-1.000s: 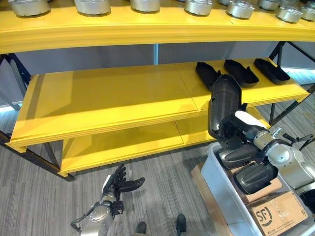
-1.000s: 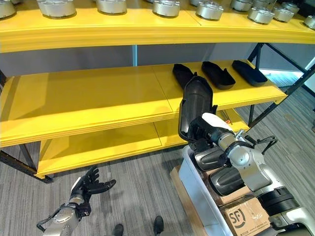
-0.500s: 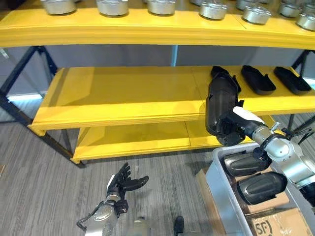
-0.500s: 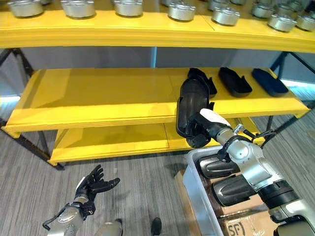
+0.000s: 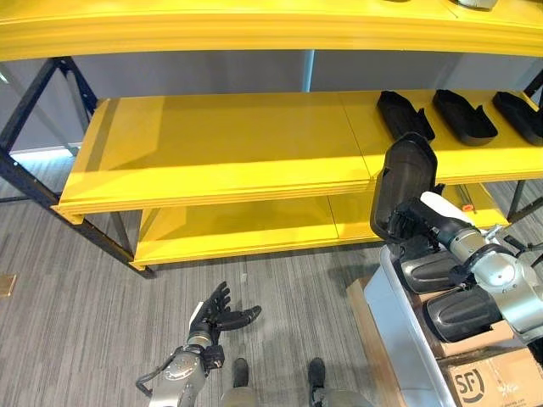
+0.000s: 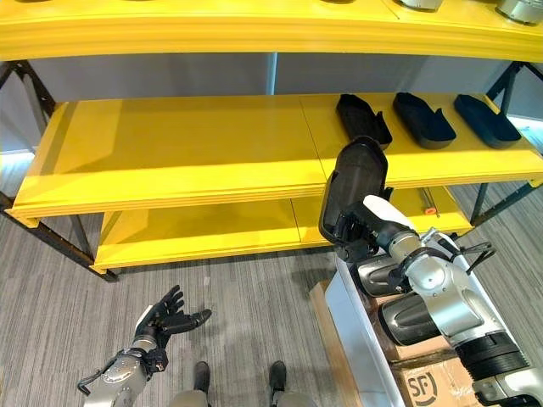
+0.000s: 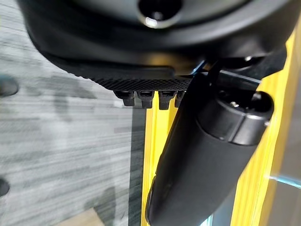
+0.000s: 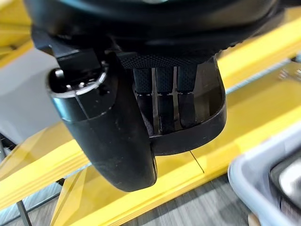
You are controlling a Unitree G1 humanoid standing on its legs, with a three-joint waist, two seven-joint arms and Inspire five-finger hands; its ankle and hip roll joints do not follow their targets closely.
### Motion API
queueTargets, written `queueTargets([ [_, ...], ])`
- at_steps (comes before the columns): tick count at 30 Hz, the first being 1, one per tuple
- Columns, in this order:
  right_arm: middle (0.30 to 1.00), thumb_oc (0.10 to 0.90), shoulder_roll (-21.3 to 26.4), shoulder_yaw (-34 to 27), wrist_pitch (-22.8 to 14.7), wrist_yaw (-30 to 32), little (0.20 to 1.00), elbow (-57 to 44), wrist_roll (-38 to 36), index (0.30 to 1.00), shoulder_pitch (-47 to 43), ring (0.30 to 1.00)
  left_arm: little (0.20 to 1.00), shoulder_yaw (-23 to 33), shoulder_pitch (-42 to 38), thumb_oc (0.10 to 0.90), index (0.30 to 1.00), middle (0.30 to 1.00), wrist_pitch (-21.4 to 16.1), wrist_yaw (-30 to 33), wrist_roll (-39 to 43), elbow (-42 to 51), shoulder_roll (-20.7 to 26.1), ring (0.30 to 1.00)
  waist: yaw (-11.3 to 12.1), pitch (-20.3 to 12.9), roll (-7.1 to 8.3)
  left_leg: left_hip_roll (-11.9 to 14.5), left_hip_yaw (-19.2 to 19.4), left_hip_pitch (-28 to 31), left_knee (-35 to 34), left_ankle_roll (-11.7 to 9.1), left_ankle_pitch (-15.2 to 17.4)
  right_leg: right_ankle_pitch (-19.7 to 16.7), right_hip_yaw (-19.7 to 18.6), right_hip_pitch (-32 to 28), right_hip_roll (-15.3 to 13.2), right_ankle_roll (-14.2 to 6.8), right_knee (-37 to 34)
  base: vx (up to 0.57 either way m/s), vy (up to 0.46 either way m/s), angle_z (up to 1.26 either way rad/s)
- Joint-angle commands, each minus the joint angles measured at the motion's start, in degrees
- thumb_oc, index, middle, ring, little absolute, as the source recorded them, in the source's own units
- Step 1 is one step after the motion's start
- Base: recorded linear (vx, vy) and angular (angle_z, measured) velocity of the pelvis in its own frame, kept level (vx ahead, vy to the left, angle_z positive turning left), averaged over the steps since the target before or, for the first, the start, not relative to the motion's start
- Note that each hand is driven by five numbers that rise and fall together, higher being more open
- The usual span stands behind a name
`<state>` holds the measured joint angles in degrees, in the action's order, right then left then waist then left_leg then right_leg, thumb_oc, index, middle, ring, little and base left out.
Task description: Move parts from the plastic box to the shelf.
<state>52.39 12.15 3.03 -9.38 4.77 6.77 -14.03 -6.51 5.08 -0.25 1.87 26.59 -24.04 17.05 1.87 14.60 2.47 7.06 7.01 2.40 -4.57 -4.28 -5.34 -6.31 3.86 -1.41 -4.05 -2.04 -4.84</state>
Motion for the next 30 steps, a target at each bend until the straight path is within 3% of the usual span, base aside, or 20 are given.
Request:
queueTargets([
  [1,0.300,0.400,0.81,-4.65,-3.69,5.01,0.300,-3.32,1.22,0.300,-5.91,0.300,1.000,-0.90,-0.72,0.900,1.000,1.000,-4.36,-0.75,-1.30,4.66,2.98,1.000,1.75,-8.85,4.37,0.54,-1.62,-6.14,2.28,0.64,-1.47,3.57,1.15,-5.75,-7.73,-5.75,2.13,0.07,0.112,-0.23],
  [12,0.300,0.400,-0.13,-3.61,-3.49,5.09,0.300,-1.81,0.86,0.300,-7.36,0.300,1.000,-1.27,-1.23,0.900,1.000,1.000,-4.57,-0.58,-1.52,5.58,3.94,1.000,1.84,-8.97,6.07,-2.35,-0.31,-6.93,4.67,2.80,2.47,0.36,0.18,-3.60,-10.71,-8.20,3.12,0.06,0.084,-0.03],
  [14,0.300,0.400,-0.52,-4.08,-3.60,5.46,0.300,-1.60,0.58,0.300,-7.08,0.300,1.000,-1.90,-1.72,0.900,1.000,1.000,-4.57,-0.83,-1.84,5.61,4.59,1.000,1.81,-8.82,6.18,-3.09,-1.25,-7.80,5.75,3.44,3.30,0.15,0.25,-2.45,-11.16,-8.38,5.97,0.01,0.099,0.01],
  [16,0.300,0.400,-2.04,-5.50,-3.81,6.27,0.300,-2.19,0.76,0.300,-6.05,0.300,1.000,-2.70,-3.14,0.900,1.000,1.000,-4.41,-1.06,-2.35,5.12,5.35,1.000,0.90,-7.07,5.62,-4.27,-2.78,-8.40,6.94,4.94,3.95,-5.02,-1.44,2.72,-10.52,-8.38,16.62,-0.04,0.118,0.04],
  [17,0.300,0.400,-2.05,-5.56,-3.79,6.26,0.300,-2.23,0.77,0.300,-6.01,0.300,1.000,-2.71,-3.18,0.900,1.000,1.000,-4.42,-1.06,-2.35,5.09,5.36,1.000,0.96,-7.15,5.65,-4.27,-2.74,-8.57,7.03,4.96,3.98,-4.93,-1.55,3.01,-10.53,-8.39,16.89,-0.02,0.112,0.19],
  [18,0.300,0.400,-2.72,-5.67,-3.94,6.53,0.300,-2.12,0.58,0.300,-6.21,0.300,1.000,-2.96,-3.41,0.900,1.000,1.000,-4.56,-1.14,-2.56,5.04,5.54,1.000,0.45,-6.37,4.89,-4.45,-3.11,-8.10,7.07,5.60,4.12,-7.08,-2.10,4.84,-10.22,-8.19,20.45,-0.02,0.144,0.29],
  [19,0.300,0.400,-3.52,-5.24,-4.01,7.16,0.300,-1.73,0.43,0.300,-7.17,0.300,1.000,-3.32,-3.99,0.900,1.000,1.000,-4.66,-0.87,-2.76,5.14,5.74,1.000,-0.12,-5.20,3.53,-4.30,-4.23,-7.42,6.63,6.17,4.19,-6.86,-4.67,8.17,-8.10,-7.53,25.45,-0.02,0.143,0.20],
  [20,0.300,0.400,-3.52,-5.23,-4.02,7.16,0.300,-1.72,0.42,0.300,-7.18,0.300,1.000,-3.31,-3.99,0.900,1.000,1.000,-4.66,-0.87,-2.76,5.14,5.74,1.000,-0.11,-5.20,3.54,-4.30,-4.21,-7.43,6.63,6.17,4.19,-6.84,-4.69,8.20,-8.11,-7.53,25.49,0.09,0.082,0.11],
  [22,0.300,0.400,-3.54,-5.04,-3.70,7.49,0.300,-0.74,0.41,0.300,-8.45,0.300,1.000,-2.78,-4.95,0.900,1.000,1.000,-4.96,-0.63,-2.38,5.38,5.98,1.000,-0.02,-5.35,3.48,-4.22,-4.27,-5.52,6.03,5.46,5.45,-7.30,-2.16,8.04,-12.42,-7.48,17.37,0.16,-0.076,0.04],
  [24,0.300,0.400,-3.34,-4.20,-3.56,7.75,0.300,0.08,0.44,0.300,-10.55,0.300,1.000,-2.39,-6.05,0.900,1.000,1.000,-5.31,0.16,-1.45,5.29,6.47,1.000,0.02,-4.83,3.84,-2.77,-3.93,-4.46,6.46,3.97,6.51,-10.59,0.67,9.46,-17.38,-8.79,8.32,0.08,-0.166,0.05],
  [25,0.300,0.400,-3.35,-4.06,-3.59,7.79,0.300,0.20,0.44,0.300,-10.74,0.300,1.000,-2.34,-6.09,0.900,1.000,1.000,-5.33,0.17,-1.42,5.25,6.45,1.000,-0.14,-4.68,3.68,-2.62,-4.07,-4.33,6.65,3.93,6.78,-10.83,1.03,8.79,-17.23,-8.80,7.66,0.09,-0.175,-0.12],
  [26,0.300,0.400,-3.09,-2.90,-3.37,7.89,0.300,0.46,1.64,0.300,-12.52,0.300,1.000,-1.88,-5.85,0.900,1.000,1.000,-5.27,0.58,-1.26,4.83,6.40,1.000,0.38,-4.08,4.59,-1.71,-3.21,-2.88,8.04,3.11,8.14,-12.88,4.45,8.36,-19.35,-9.99,3.53,0.10,-0.154,-0.19],
  [28,0.300,0.400,-2.67,-3.03,-3.35,7.50,0.300,0.49,2.16,0.300,-12.46,0.300,1.000,-1.59,-5.52,0.900,1.000,1.000,-5.21,0.49,-0.72,4.85,6.03,1.000,0.40,-3.97,5.43,-1.71,-2.89,-2.03,8.22,2.70,8.51,-13.24,4.63,8.02,-19.12,-10.29,2.92,0.11,-0.165,-0.18],
  [29,0.300,0.400,-2.08,-4.20,-3.24,6.75,0.300,0.29,1.99,0.300,-10.62,0.300,1.000,-1.55,-5.43,0.900,1.000,1.000,-5.28,0.10,-0.89,4.20,5.57,1.000,0.23,-4.68,7.22,-1.93,-3.48,-1.70,8.21,1.78,8.70,-13.45,3.21,6.16,-18.49,-10.62,2.77,0.09,-0.116,0.02],
  [30,0.300,0.400,-2.09,-4.29,-3.23,6.73,0.300,0.23,1.99,0.300,-10.49,0.300,1.000,-1.60,-5.40,0.900,1.000,1.000,-5.28,0.10,-0.90,4.21,5.60,1.000,0.23,-4.65,7.25,-1.95,-3.53,-1.64,8.20,1.79,8.72,-13.45,3.28,6.02,-18.52,-10.64,2.70,0.20,-0.250,0.44],
])
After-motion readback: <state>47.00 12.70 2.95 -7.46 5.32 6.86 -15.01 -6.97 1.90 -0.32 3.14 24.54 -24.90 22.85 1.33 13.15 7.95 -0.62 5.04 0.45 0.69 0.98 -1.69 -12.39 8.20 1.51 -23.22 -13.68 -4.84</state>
